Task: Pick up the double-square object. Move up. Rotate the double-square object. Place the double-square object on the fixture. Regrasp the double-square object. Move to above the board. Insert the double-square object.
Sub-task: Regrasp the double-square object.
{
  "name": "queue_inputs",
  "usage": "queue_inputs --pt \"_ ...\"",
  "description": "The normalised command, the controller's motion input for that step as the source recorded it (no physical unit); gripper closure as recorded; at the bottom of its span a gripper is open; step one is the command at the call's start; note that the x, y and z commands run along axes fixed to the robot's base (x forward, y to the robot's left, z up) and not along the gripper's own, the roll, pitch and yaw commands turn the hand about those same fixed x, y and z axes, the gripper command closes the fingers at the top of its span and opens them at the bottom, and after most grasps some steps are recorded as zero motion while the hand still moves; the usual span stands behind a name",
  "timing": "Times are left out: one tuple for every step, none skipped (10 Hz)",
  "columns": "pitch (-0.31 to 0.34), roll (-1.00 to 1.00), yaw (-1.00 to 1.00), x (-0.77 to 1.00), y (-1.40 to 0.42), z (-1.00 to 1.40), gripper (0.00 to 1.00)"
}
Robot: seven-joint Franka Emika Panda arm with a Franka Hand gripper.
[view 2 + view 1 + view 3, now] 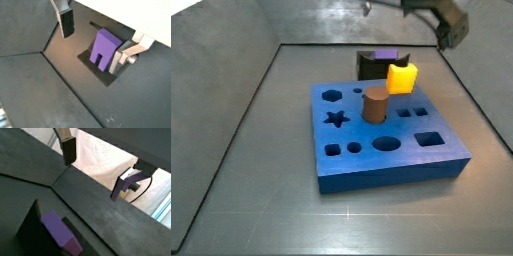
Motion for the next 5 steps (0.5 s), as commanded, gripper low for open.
queue_inputs --pt "-0.129 0.07 0.03 0.08 0.05 -1.0 0.0" --pt "-0.121 0.07 0.0 0.08 0.05 -1.0 0.0" --pt "-0.114 0.07 -0.01 0.09 0.04 -1.0 0.0" --pt "-0.081 0.07 -0.04 0.1 0.04 -1.0 0.0" --pt "-0.067 0.07 -0.05 0.1 0.03 -1.0 0.0"
